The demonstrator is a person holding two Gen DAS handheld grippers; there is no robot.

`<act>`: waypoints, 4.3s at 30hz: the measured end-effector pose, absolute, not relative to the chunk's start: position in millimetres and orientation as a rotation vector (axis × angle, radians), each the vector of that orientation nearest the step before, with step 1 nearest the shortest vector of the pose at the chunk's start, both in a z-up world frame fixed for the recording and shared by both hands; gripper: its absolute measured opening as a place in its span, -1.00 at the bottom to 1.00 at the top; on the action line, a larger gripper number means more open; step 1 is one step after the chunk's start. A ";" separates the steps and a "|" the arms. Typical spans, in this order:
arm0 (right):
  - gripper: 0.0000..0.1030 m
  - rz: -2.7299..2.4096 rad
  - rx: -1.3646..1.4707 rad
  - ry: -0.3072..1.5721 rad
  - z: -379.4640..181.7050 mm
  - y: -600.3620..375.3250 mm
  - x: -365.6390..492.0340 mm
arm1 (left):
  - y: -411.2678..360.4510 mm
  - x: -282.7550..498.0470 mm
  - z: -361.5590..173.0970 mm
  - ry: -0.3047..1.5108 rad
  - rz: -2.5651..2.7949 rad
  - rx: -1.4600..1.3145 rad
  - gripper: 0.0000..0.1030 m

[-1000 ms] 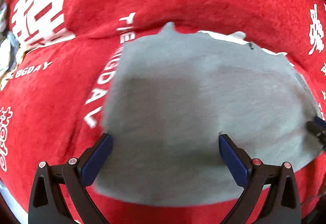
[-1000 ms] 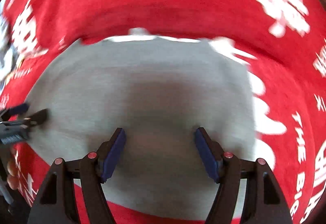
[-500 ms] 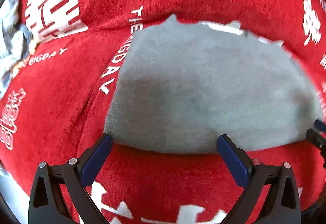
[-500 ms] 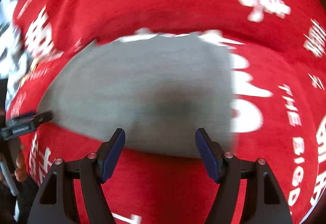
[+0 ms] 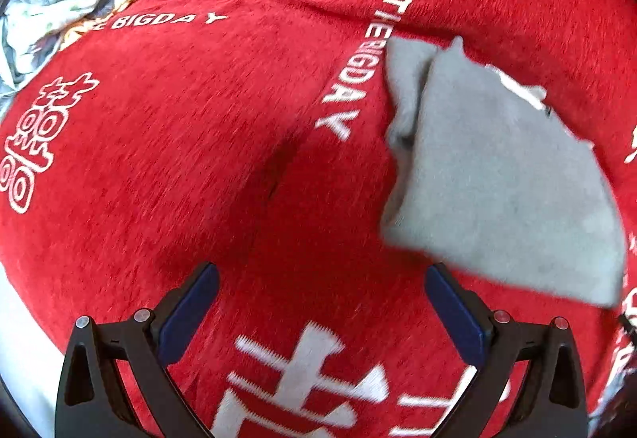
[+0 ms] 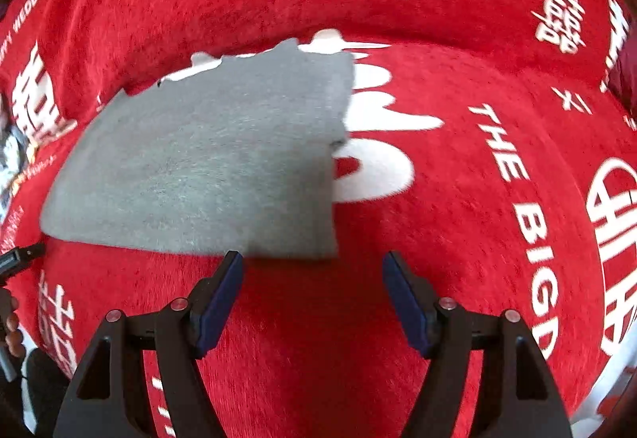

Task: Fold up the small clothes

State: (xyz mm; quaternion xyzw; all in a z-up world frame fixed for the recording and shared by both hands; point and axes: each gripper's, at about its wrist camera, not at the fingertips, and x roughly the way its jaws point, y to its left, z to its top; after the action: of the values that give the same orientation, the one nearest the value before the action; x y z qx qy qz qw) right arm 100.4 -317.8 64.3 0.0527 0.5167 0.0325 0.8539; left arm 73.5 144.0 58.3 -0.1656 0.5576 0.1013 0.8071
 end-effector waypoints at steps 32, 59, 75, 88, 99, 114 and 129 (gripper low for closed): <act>0.63 0.234 -0.139 1.000 40.5 -184.5 191.6 | 100.3 209.5 60.3 1.187 -0.040 -0.333 -0.71; 0.63 0.148 0.241 0.966 57.7 -355.6 155.7 | -239.8 244.5 130.5 1.262 -0.124 0.096 -0.76; 0.64 0.249 0.360 0.923 65.7 -374.5 136.6 | -229.9 225.0 172.2 1.228 -0.348 -0.023 0.60; 0.64 0.466 0.614 1.022 62.3 -347.2 202.8 | -116.8 204.7 106.1 1.227 -0.018 -0.050 0.60; -0.66 0.527 0.505 1.110 48.9 -302.8 244.5 | -140.2 199.3 92.3 1.217 -0.053 0.001 0.60; -0.29 0.386 0.457 1.037 64.0 -355.8 218.6 | -163.7 192.2 117.3 1.185 -0.160 0.051 0.76; 0.25 0.504 0.140 0.965 100.2 -293.2 152.6 | -134.1 100.6 92.5 1.114 -0.181 0.247 0.76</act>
State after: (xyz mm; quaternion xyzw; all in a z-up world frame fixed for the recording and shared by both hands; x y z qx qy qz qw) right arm 152.6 -293.2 100.2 0.0666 0.4586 0.2398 0.8531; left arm 100.6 -134.1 92.5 0.1169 0.5267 -0.0857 0.8376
